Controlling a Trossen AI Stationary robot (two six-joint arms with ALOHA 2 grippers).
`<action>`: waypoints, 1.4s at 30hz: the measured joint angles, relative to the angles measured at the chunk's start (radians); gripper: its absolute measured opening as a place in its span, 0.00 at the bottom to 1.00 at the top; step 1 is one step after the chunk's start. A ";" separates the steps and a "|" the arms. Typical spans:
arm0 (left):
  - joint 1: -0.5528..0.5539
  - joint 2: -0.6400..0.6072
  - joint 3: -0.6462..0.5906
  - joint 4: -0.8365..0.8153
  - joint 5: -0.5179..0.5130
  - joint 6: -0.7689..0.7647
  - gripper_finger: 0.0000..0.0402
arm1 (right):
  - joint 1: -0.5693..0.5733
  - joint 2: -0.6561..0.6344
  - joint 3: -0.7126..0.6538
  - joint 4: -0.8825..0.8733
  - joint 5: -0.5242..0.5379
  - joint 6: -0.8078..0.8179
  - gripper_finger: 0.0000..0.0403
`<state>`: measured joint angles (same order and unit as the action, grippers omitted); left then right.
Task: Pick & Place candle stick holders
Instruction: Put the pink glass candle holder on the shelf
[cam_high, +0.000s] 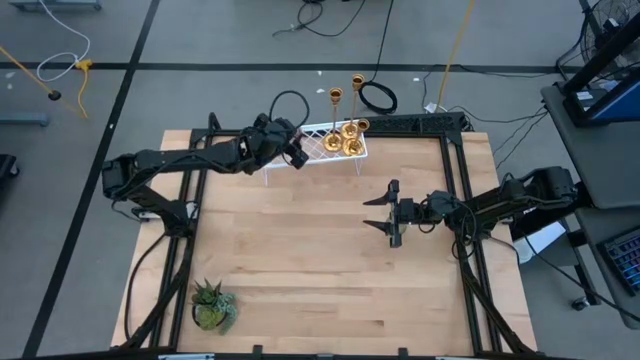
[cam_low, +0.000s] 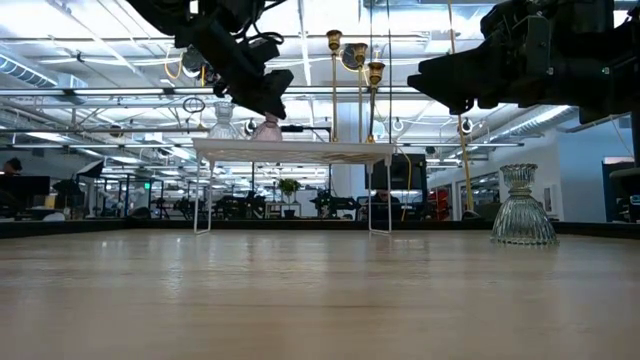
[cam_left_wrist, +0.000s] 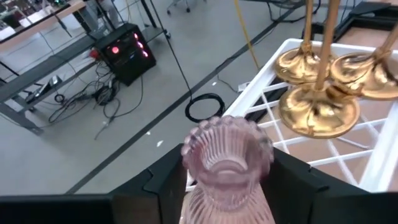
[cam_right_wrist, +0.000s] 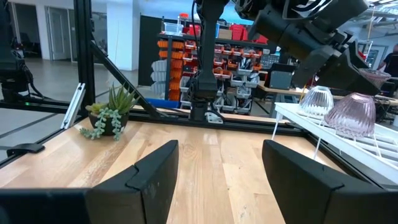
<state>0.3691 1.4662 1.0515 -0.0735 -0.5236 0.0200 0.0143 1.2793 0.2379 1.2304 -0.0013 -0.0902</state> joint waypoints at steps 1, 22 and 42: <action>0.000 0.000 0.001 -0.003 -0.001 0.001 0.49 | 0.000 0.000 0.000 0.000 0.000 0.000 0.56; -0.002 -0.003 0.002 -0.083 -0.121 0.015 0.50 | 0.000 0.000 0.000 0.000 0.000 0.000 0.56; -0.056 -0.008 0.001 -0.119 -0.240 0.023 0.53 | 0.000 0.000 0.000 0.000 0.000 0.000 0.56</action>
<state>0.3126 1.4582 1.0523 -0.1925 -0.7632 0.0433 0.0141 1.2793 0.2379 1.2303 -0.0013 -0.0903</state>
